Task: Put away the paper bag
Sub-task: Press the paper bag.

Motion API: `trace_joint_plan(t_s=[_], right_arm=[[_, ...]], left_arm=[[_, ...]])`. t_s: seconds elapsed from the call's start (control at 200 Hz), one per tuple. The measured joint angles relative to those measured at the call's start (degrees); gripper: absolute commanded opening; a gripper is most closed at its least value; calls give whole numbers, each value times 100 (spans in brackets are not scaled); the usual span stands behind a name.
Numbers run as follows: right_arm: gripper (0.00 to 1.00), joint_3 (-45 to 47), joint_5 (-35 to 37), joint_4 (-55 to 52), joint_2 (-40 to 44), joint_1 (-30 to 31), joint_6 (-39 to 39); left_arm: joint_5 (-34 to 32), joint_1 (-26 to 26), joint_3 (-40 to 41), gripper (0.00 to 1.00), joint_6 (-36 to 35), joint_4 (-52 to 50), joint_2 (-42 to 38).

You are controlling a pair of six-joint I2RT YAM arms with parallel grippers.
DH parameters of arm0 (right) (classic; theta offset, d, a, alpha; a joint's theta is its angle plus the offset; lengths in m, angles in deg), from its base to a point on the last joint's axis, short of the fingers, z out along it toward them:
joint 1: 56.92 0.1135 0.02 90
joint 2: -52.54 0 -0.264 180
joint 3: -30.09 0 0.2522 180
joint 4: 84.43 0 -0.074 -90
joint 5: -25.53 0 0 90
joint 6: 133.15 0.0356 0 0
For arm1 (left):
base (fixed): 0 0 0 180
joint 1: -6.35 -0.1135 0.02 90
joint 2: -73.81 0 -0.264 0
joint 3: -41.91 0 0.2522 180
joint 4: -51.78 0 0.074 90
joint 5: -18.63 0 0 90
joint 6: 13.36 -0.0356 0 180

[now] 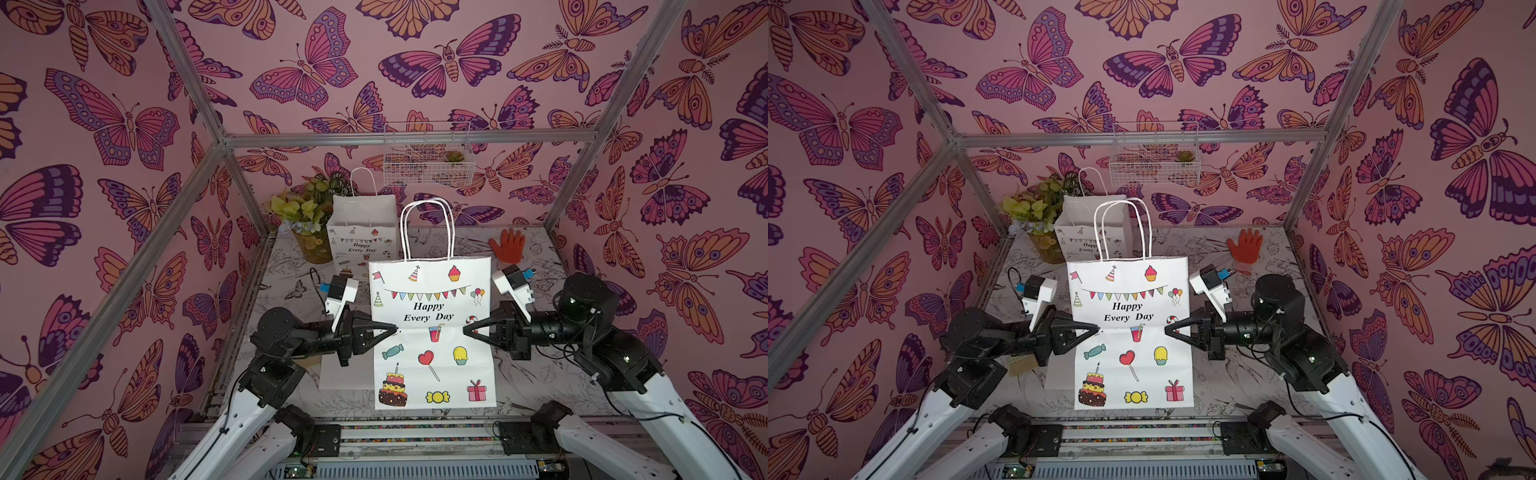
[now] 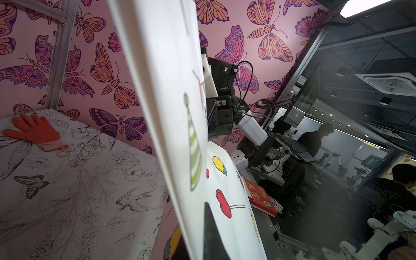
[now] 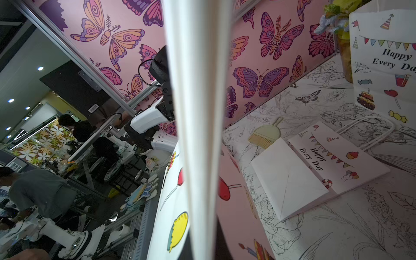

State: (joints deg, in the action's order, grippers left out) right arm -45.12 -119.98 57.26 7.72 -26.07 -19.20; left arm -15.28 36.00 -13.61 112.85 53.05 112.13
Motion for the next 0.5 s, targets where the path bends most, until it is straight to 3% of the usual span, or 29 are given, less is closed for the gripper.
trace_joint_plan(t_s=[0.035, 0.085, 0.225, 0.33, 0.501], right_arm=[[0, -2, 26, -24, 9, 0, 0], [0, -9, 52, -39, 20, 0, 0], [0, -103, 133, -55, 20, -2, 2], [0, -240, 146, -55, -20, 0, 2], [0, -420, 140, -52, -125, 0, 2]], left_arm=[[-9, -13, -2, 50, -11, 24, -7], [13, -15, 0, 60, 15, 33, -9], [170, -15, 0, 63, 24, 37, -4], [291, -15, 0, 56, 24, 44, 17], [444, -22, 0, 35, 42, 122, 96]])
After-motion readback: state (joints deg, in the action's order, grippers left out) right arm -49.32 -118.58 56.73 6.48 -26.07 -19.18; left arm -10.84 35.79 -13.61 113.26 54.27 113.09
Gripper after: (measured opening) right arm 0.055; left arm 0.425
